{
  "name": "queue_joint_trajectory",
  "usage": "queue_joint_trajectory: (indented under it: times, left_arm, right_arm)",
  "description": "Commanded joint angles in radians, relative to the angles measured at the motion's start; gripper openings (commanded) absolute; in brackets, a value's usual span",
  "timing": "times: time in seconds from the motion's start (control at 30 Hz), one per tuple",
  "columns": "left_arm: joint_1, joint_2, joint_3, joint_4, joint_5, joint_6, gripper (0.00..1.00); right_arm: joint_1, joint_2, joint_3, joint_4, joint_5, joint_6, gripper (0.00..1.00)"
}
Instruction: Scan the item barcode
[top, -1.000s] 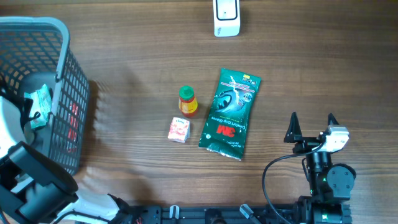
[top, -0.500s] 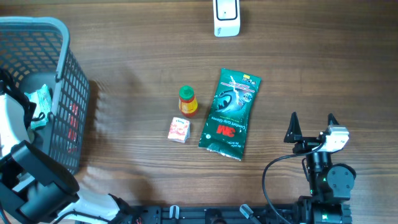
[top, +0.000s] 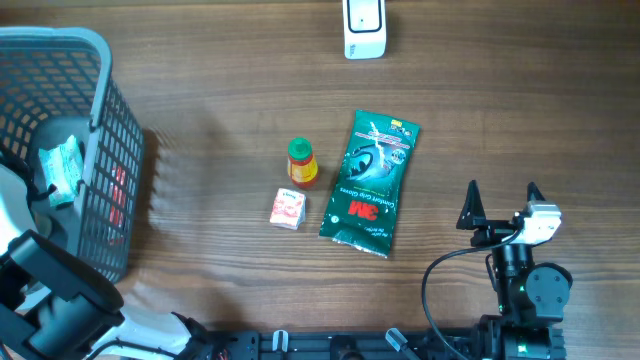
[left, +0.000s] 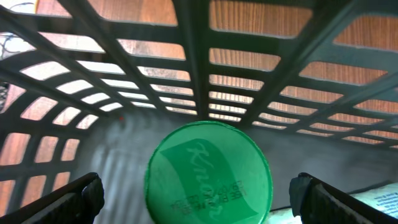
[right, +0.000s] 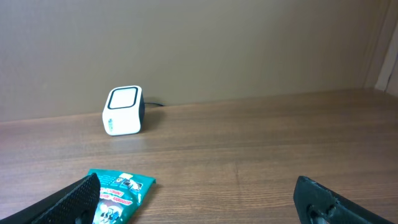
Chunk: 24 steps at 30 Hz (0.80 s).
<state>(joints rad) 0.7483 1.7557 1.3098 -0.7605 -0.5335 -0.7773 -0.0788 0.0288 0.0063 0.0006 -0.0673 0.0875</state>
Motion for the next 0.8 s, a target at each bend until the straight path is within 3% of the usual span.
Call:
queue_joint_trajectory:
  times: [0.0,0.27,0.77]
  left_arm:
    - [0.001,-0.02,-0.034,0.021,0.001,-0.021,1.0]
    - [0.001,-0.019,-0.166,0.17,0.001,-0.023,1.0]
    - [0.001,0.068,-0.175,0.298,-0.029,-0.016,1.0]
  right_arm:
    - [0.004,0.0,-0.001,0.002,-0.003,-0.009,1.0]
    - [0.004,0.0,-0.001,0.002,-0.003,-0.009,1.0]
    - [0.004,0.0,-0.001,0.002,-0.003,-0.009,1.0]
